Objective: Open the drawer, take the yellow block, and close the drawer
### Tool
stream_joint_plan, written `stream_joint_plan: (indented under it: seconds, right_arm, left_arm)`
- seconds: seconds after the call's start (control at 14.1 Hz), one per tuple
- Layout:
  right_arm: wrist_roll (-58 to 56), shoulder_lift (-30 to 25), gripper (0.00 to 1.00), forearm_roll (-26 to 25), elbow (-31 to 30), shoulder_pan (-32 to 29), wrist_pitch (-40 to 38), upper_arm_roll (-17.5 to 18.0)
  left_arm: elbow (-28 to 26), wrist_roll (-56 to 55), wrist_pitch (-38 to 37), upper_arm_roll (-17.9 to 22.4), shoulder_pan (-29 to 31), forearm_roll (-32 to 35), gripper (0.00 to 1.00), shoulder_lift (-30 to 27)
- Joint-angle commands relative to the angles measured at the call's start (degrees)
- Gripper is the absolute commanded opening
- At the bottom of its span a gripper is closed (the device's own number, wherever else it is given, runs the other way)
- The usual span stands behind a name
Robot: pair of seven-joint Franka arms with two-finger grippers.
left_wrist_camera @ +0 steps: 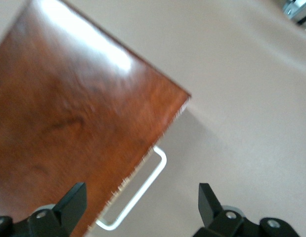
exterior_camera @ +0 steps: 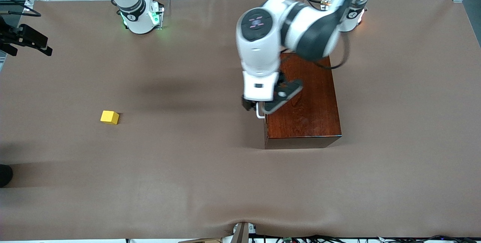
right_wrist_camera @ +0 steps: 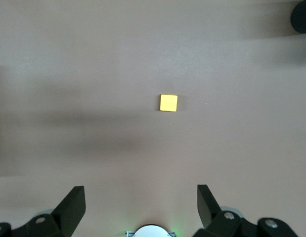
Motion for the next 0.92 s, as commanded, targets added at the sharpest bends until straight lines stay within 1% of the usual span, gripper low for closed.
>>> stream_joint_plan:
  seconds: [0.0,0.28,0.43,0.71,0.85]
  right_arm:
    - [-0.6,0.5,1.0,-0.8,1.2,0.0,-0.9,0.0]
    - [-0.5,0.6,1.0,-0.6,1.3,0.1,-0.8,0.0]
    - [-0.6,0.6,1.0,-0.6,1.3,0.0,-0.9,0.0]
    - [-0.5,0.5,1.0,-0.6,1.1,0.0,-1.0,0.0]
    - [-0.6,0.6,1.0,-0.5,1.1,-0.2,-1.3,0.0]
  left_arm:
    - [-2.2,8.1,-3.8,-0.5,3.9,0.3,1.0,-4.5]
    - [-2.3,20.4,-7.4,-0.4,10.1,0.4,1.0,-8.1]
    - [-3.6,28.0,-8.4,-0.6,13.6,0.3,1.0,-10.5]
    - [-10.7,41.9,-9.0,-0.6,18.2,0.4,1.0,-16.6]
    - [-12.9,50.0,-8.9,-0.6,20.8,0.4,1.0,-19.0]
